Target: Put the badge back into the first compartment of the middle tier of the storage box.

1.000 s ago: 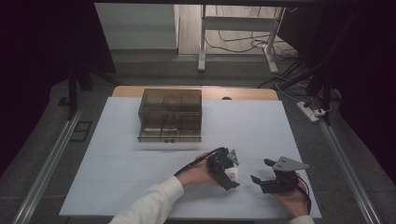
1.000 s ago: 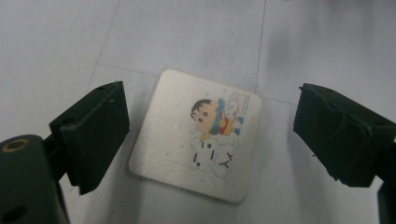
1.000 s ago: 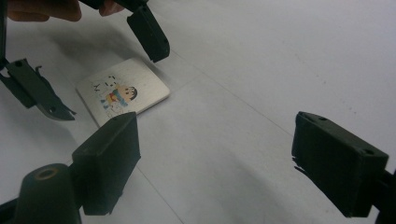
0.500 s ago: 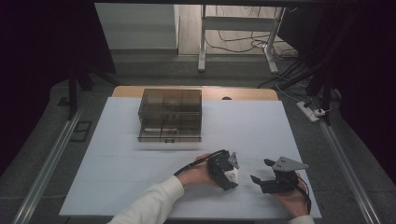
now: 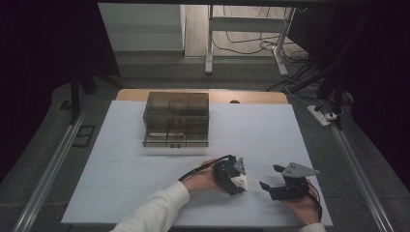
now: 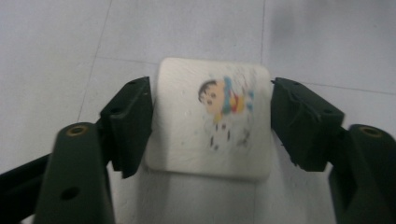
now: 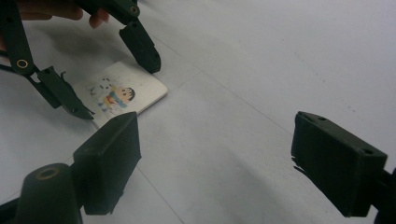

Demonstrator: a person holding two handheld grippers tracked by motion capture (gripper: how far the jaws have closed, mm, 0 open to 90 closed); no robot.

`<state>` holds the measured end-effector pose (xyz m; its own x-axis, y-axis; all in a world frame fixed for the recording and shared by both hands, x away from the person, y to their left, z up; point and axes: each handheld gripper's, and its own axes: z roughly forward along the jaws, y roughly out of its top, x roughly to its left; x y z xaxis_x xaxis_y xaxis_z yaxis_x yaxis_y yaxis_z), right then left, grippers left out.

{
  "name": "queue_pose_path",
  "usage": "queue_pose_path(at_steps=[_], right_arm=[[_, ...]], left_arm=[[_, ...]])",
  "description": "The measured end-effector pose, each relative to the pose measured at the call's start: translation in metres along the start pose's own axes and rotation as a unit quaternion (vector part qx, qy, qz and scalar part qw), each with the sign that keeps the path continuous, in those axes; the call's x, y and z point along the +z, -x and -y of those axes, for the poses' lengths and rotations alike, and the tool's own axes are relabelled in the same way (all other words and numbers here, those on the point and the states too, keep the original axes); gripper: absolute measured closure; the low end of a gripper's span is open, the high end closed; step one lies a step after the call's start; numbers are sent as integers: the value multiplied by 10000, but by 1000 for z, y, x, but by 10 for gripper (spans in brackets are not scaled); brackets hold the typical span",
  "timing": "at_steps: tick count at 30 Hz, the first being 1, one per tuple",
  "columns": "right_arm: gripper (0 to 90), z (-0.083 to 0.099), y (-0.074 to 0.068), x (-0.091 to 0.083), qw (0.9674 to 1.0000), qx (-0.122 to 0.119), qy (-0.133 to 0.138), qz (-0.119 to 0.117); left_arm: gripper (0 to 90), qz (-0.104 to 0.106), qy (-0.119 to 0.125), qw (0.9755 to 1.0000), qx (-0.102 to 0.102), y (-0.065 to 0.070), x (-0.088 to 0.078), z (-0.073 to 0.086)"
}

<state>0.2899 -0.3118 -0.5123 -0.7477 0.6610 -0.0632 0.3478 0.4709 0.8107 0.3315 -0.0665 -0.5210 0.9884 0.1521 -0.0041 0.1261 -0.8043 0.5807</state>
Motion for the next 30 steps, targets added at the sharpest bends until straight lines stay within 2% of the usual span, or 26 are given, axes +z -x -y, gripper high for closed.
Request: queue_pose_path(at_steps=[15,19,22,30], right_arm=[[158,0,1,0,10000,6,-4,15],[158,0,1,0,10000,8,-5,16],[158,0,1,-1,10000,13,-6,15],[158,0,1,-1,10000,14,5,25]], left_arm=[[329,-110,48,9999,30,3,-1,1],[329,-80,95,9999,-54,1,-3,2],[329,33,235,9995,-191,-2,-6,3],[329,-108,348,9991,-201,1,-16,2]])
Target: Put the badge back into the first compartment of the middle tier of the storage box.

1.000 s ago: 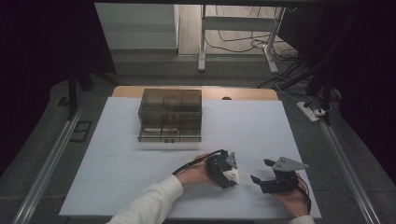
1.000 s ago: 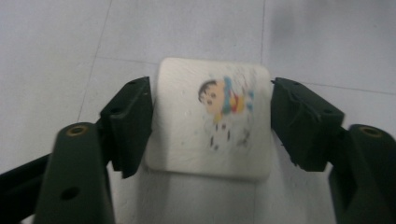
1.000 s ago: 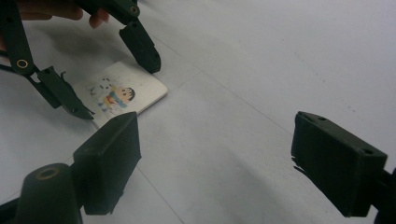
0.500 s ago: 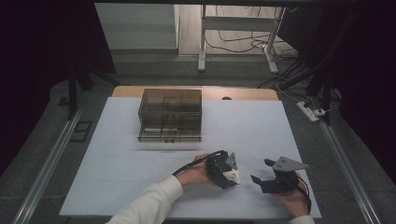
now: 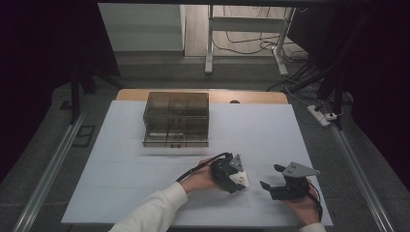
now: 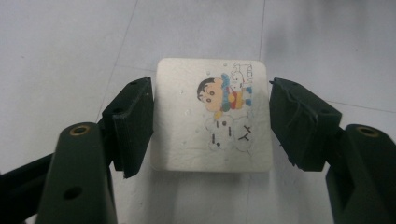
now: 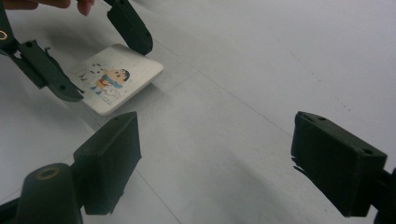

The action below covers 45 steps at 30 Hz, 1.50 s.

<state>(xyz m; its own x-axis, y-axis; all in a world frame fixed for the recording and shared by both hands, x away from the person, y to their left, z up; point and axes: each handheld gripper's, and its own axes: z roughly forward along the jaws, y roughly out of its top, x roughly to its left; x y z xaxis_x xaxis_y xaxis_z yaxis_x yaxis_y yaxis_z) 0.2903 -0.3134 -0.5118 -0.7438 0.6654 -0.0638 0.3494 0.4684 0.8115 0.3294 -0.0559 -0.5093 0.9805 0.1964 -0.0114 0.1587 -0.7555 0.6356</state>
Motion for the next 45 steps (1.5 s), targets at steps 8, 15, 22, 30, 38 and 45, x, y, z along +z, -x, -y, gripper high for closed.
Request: queue_pose_path(at_steps=[8,15,22,30,38,45], right_arm=[[158,0,0,0,10000,13,13,22],[158,0,0,0,10000,10,7,35],[158,1,1,-1,10000,28,30,42],[158,1,1,-1,10000,40,18,77],[158,2,2,-2,9999,79,2,110],[158,1,1,-3,9998,111,14,160]], left_arm=[[329,43,166,9998,-70,1,-11,1],[329,-29,227,9997,-80,1,-19,3],[328,-53,331,9994,-94,2,-30,5],[328,-105,435,9989,-129,3,-38,7],[328,-142,559,9983,-115,3,-49,8],[328,-204,672,9973,-192,0,-59,12]])
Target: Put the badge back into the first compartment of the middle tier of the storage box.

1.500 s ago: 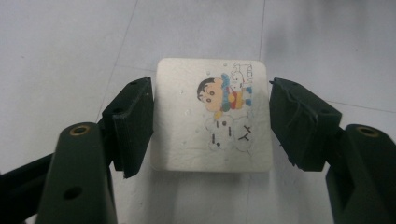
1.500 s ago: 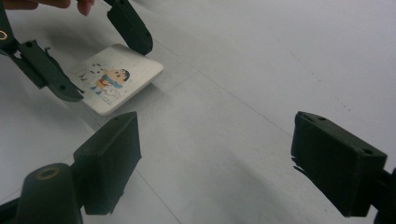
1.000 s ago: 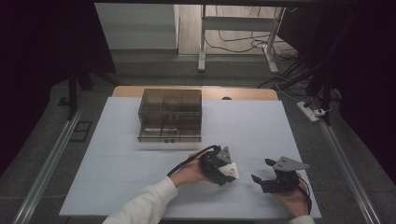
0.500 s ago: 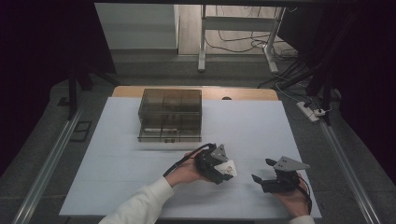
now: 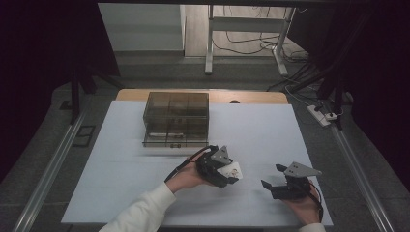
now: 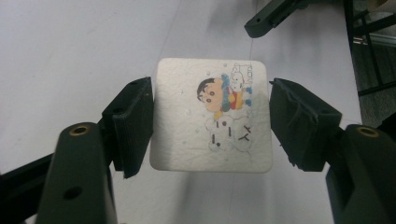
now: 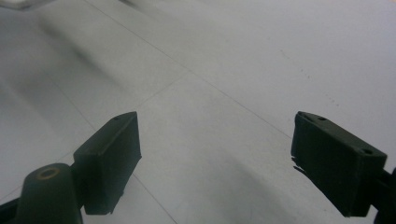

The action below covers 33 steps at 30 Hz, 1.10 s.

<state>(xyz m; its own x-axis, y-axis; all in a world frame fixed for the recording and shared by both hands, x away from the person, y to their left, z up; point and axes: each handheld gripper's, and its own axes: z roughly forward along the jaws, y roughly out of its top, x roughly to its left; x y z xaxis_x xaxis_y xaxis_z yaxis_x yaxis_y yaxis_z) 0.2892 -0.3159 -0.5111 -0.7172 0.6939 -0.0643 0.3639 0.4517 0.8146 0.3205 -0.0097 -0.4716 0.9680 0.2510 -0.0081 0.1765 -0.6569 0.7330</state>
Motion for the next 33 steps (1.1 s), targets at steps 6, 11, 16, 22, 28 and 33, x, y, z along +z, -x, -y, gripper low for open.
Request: queue_pose_path(at_steps=[6,11,16,22,28,33], right_arm=[[158,0,0,1,10000,-7,-13,-17],[158,0,-1,1,10000,-22,-23,-22],[158,0,-1,1,10000,-37,-12,-29],[158,1,0,1,10000,-46,-18,-27],[158,1,0,1,10000,-43,-18,-27],[158,1,0,1,10000,-46,-21,-27]], left_arm=[[328,-53,97,9998,-176,-5,-12,2],[328,-118,200,9994,-249,-8,-21,4],[328,-165,257,9991,-295,-11,-28,5],[328,-277,399,9980,-408,-17,-40,7],[328,-375,516,9968,-490,-23,-51,9],[328,-434,576,9960,-532,-26,-59,11]])
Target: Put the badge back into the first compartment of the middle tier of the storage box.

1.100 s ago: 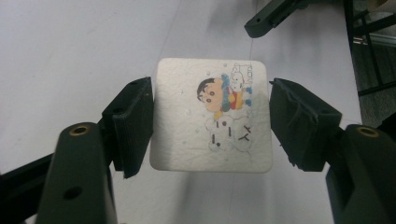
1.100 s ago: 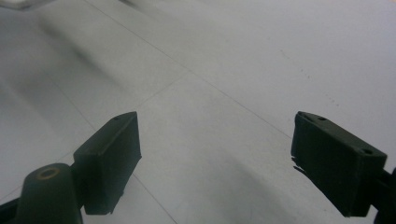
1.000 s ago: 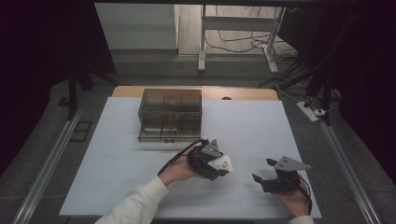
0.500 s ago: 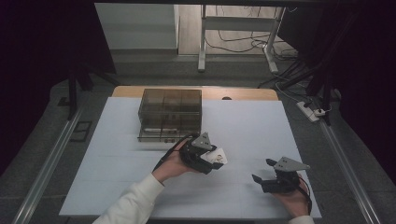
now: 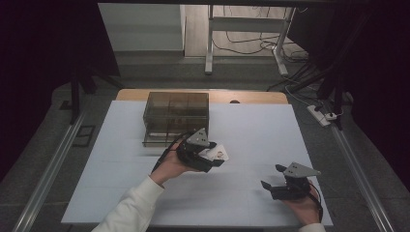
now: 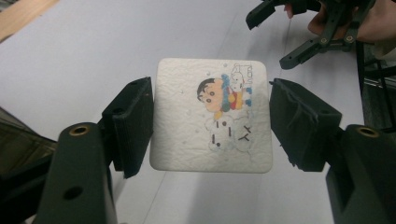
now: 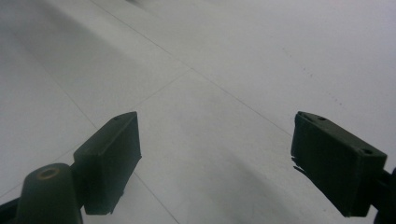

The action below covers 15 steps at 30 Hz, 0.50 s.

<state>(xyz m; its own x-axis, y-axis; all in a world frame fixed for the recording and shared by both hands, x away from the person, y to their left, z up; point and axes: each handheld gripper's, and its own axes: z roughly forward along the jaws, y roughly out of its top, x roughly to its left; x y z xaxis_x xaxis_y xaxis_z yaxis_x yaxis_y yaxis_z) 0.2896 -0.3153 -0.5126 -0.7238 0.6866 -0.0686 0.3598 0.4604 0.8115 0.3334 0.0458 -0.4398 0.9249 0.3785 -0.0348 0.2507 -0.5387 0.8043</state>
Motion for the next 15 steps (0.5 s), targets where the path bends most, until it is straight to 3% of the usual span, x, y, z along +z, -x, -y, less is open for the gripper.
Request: queue_pose_path(at_steps=[15], right_arm=[[158,0,0,0,10000,-1,-21,7]], left_arm=[[328,-141,138,9997,-114,-11,-17,2]])
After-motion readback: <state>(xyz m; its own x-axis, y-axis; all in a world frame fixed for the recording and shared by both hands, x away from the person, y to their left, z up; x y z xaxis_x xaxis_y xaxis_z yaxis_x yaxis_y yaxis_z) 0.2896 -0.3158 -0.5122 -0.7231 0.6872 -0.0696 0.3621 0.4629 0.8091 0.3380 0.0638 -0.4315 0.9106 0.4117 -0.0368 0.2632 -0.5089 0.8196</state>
